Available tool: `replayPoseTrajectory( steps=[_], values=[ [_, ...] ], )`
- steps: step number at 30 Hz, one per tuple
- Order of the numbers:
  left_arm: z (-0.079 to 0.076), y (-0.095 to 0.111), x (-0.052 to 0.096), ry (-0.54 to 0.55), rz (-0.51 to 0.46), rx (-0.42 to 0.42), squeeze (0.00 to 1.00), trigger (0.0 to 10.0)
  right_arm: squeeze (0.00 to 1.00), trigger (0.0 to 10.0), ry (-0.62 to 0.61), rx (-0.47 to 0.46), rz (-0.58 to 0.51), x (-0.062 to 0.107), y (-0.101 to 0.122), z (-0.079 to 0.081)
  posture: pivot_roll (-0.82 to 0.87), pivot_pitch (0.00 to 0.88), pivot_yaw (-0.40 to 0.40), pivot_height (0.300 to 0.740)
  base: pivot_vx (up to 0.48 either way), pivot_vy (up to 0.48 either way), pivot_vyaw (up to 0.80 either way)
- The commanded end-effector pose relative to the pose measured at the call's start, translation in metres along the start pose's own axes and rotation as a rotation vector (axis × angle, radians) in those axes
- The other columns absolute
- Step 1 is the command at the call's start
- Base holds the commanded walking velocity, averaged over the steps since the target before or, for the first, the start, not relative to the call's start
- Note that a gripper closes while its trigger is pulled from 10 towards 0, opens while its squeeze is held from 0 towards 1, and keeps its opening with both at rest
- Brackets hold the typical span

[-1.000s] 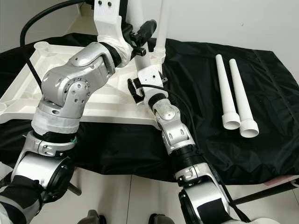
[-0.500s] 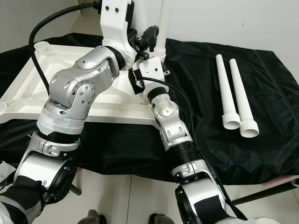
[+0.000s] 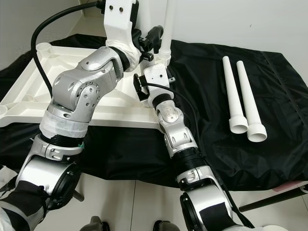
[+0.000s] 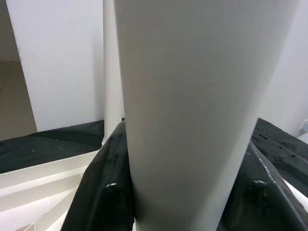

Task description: Building children table

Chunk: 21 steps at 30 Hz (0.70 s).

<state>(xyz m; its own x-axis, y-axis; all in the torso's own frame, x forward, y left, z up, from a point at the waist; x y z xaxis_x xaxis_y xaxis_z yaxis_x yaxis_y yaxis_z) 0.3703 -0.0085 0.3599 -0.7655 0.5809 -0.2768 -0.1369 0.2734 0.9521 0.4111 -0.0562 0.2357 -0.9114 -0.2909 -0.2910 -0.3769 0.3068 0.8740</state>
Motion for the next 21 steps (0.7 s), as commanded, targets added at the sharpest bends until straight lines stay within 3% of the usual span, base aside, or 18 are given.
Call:
replayPoseTrajectory(
  steps=[1,2,3,4,14,20,21],
  values=[
    [-0.0094,0.0098,-0.0023,-0.039,-0.036,-0.014,0.00,10.0,0.00,6.3,-0.018,-0.014,0.003,0.0017,-0.0033,-0.0024,0.00,0.065,0.004,0.740,0.000,0.000,0.00],
    [-0.0094,0.0096,-0.0024,-0.039,-0.036,-0.012,0.00,10.0,0.00,5.6,-0.018,-0.015,0.003,0.0017,-0.0034,-0.0026,0.00,0.063,0.003,0.740,0.000,0.000,0.00],
    [-0.0094,0.0096,-0.0024,-0.039,-0.036,-0.012,0.00,10.0,0.00,5.6,-0.018,-0.015,0.003,0.0017,-0.0034,-0.0026,0.00,0.063,0.003,0.740,0.000,0.000,0.00],
    [-0.0098,0.0092,-0.0028,-0.040,-0.036,-0.012,0.00,10.0,0.00,0.0,-0.016,-0.020,-0.009,0.0020,-0.0022,-0.0032,-0.01,0.061,0.003,0.740,0.000,0.000,0.00],
    [-0.0119,0.0081,-0.0031,-0.052,-0.034,-0.015,0.00,10.0,0.00,0.0,-0.021,-0.030,-0.032,0.0029,0.0006,-0.0058,-0.01,0.047,0.010,0.740,0.000,0.000,0.00],
    [-0.0080,0.0057,-0.0045,-0.030,-0.028,-0.060,0.00,10.0,0.00,0.0,-0.053,-0.064,-0.025,0.0042,-0.0017,-0.0097,-0.01,0.039,0.016,0.740,0.000,0.000,0.00],
    [-0.0087,0.0060,-0.0040,-0.045,-0.033,-0.033,0.00,10.0,0.00,10.0,-0.059,-0.073,-0.019,0.0043,-0.0028,-0.0103,-0.01,0.036,0.019,0.740,0.000,0.000,0.00]
  ],
)
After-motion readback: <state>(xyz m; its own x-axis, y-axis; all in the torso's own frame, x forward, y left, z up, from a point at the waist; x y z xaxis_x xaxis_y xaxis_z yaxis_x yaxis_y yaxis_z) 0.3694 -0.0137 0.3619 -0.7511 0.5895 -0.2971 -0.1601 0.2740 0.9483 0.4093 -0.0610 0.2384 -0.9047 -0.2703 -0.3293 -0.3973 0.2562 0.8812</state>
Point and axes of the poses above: a point about 5 cm out from each wrist's last joint towards the gripper, its own x axis pointing back from the gripper into the wrist, its own y axis along the axis of the wrist's last joint, z = x × y, the point moved 5 cm from there along -x, pointing out of the wrist towards the gripper, and after that the axes turned 9 degrees about x, right-handed, at the moved point
